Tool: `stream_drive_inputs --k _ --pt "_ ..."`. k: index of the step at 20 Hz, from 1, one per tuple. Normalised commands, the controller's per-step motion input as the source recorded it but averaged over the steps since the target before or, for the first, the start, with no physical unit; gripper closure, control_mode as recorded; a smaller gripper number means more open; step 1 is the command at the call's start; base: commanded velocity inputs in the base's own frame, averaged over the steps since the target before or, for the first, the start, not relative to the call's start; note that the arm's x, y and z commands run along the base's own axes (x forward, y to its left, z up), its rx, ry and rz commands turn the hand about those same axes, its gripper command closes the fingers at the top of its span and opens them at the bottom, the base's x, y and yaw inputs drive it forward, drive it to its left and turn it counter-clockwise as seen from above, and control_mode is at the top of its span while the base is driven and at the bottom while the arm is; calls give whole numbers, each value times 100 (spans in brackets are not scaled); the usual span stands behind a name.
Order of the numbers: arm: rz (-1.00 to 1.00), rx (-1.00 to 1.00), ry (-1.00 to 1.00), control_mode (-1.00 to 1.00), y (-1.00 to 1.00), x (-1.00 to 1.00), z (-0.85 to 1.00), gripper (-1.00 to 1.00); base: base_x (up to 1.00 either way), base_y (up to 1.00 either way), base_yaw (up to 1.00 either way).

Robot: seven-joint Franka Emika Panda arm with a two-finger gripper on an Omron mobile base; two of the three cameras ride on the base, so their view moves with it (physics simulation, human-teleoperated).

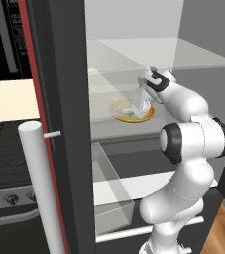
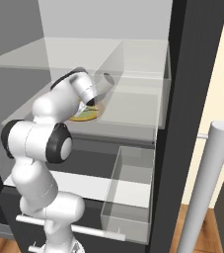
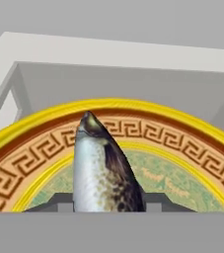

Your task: Retrieve the fish from the fridge and place it on the saucepan with marinade on the stove.

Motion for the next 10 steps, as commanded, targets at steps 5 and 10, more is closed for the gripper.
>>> stream_drive_inputs --k 5,10 --pt "0 0 -3 -100 3 -26 0 100 0 0 0" --pt "0 0 -10 -100 1 -30 4 100 0 0 0"
